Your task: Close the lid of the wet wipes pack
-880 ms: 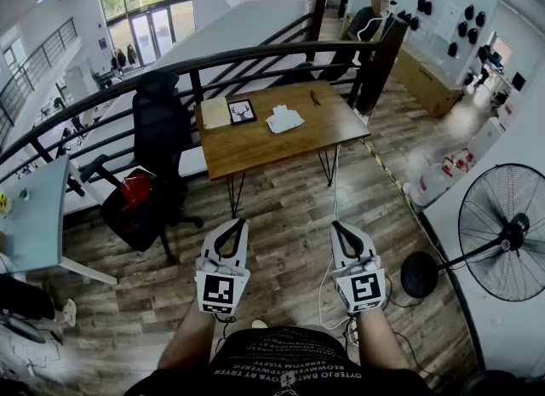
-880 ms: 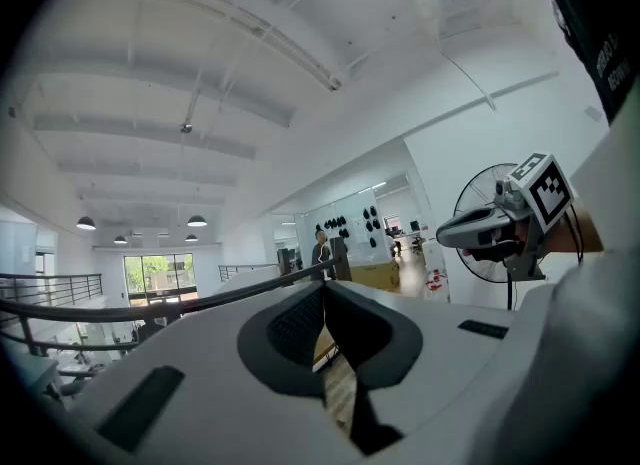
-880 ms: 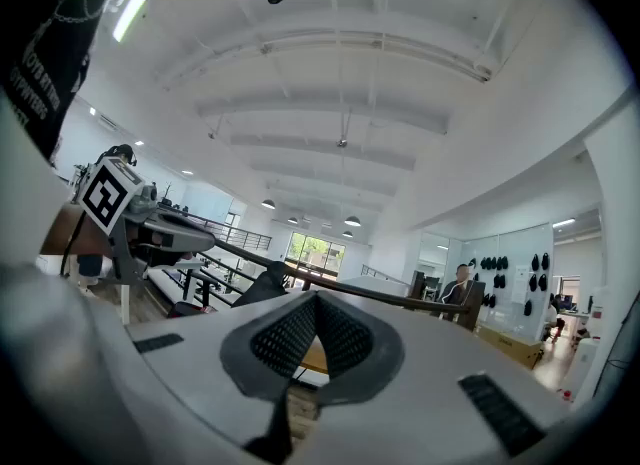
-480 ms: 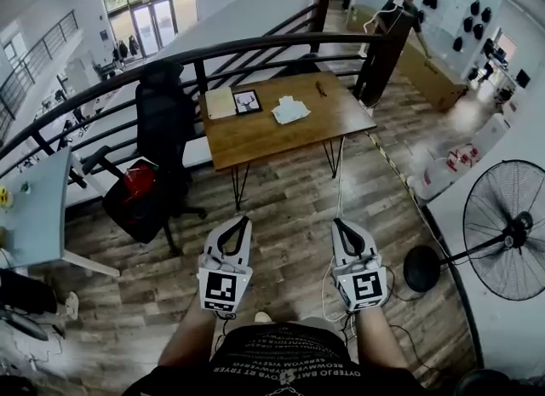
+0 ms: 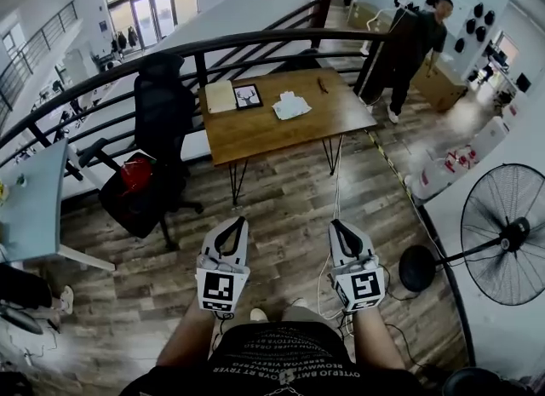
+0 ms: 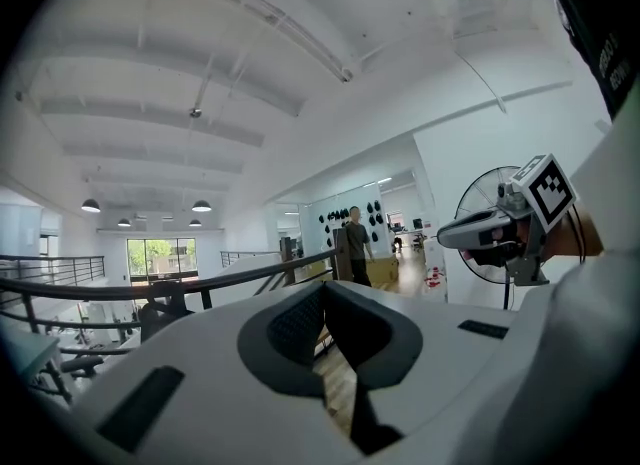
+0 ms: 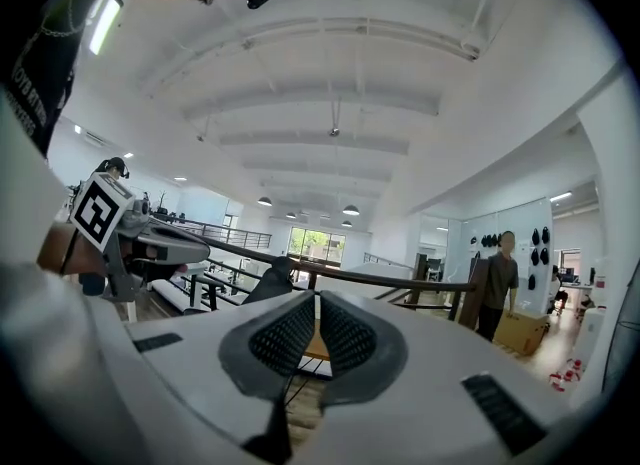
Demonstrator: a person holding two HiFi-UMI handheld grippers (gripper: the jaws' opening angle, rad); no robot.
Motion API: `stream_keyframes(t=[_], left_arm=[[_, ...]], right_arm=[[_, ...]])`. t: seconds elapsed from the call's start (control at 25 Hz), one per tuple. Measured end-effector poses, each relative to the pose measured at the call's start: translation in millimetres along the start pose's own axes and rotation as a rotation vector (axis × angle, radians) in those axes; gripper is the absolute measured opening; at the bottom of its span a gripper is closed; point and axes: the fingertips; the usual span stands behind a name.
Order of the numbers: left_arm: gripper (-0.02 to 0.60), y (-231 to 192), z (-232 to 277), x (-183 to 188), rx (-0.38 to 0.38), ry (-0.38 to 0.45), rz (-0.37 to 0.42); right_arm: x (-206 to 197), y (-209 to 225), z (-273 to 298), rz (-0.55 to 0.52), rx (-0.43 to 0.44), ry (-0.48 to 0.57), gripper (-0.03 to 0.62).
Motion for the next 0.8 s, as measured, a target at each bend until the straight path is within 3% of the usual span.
stream_keyframes(t=[0.2,0.4,0.8], left_arm=[[0.026,-6.6,4.7,3.7,0.076,0.053,-0.044],[0.026,-4.2,27.2,3.9,0.041,0.017,-0.028],[0.027,-8.7,94.7,7.8,0.046,-0.020,-0.015]], right_arm=[[-8.1,9.7,1.0,0.022,0.007,-0.007,0.086],[-20.4,21.0,18.2,0.047,0.046,-0.017,0.144],[-26.6,67.5,74.2,0.037,0.079,-0.023,0.144]])
Point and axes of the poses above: the fingertips, and each gripper's own axes: z forward along the fingers, y to its right, x out of its top, and after that the axes turned 10 degrees about -y, right-handed
